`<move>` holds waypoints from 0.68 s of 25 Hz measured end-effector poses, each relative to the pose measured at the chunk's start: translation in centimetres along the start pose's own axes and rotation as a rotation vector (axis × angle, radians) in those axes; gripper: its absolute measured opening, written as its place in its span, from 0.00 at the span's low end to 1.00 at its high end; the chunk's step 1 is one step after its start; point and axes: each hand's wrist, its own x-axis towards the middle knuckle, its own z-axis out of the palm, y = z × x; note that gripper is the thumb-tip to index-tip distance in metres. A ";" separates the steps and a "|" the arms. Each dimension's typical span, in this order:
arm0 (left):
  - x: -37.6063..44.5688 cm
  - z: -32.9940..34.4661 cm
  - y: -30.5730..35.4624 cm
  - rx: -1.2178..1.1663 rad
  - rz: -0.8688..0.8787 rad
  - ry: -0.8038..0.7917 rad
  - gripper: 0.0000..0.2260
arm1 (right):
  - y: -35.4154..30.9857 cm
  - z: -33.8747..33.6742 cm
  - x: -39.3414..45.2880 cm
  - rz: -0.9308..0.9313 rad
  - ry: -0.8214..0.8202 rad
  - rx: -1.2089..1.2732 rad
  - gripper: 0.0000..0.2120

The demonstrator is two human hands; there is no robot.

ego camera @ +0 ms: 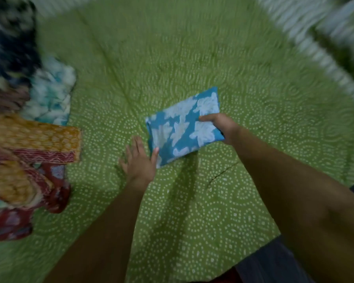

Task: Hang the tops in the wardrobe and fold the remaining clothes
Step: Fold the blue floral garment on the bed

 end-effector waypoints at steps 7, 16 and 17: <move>-10.5 -14.0 10.0 -0.112 0.038 -0.455 0.20 | -18.1 4.4 -22.2 -0.243 0.005 -0.021 0.02; -24.1 -22.7 39.4 -1.568 0.377 -0.943 0.21 | -24.1 -20.5 -48.8 -0.673 -0.156 0.493 0.18; -25.4 -22.5 43.1 -1.684 0.464 -0.956 0.21 | -22.8 -24.5 -50.7 -0.667 -0.110 0.465 0.23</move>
